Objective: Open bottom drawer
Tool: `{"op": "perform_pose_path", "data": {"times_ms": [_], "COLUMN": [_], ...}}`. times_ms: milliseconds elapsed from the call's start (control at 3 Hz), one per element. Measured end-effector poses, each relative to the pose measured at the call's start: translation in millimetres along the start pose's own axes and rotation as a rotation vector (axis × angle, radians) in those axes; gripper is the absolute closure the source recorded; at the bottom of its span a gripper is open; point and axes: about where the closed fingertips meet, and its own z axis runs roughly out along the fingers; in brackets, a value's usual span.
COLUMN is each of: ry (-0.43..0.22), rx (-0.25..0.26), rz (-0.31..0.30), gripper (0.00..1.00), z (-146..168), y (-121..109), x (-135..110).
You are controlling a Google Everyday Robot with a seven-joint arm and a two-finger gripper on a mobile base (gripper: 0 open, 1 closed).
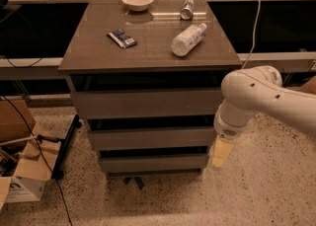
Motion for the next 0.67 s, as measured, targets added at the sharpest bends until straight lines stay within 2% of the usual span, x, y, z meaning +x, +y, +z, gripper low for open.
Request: {"op": "perform_pose_path", "data": {"times_ms": [333,667], "ry": [-0.091,-0.108], "rx": [0.035,0.044], "rz": [0.047,0.053], "gripper": [0.00,0.00], "z": [25.2,31.6], "y": [-28.2,-33.8], "x": [-8.6,-11.6]}}
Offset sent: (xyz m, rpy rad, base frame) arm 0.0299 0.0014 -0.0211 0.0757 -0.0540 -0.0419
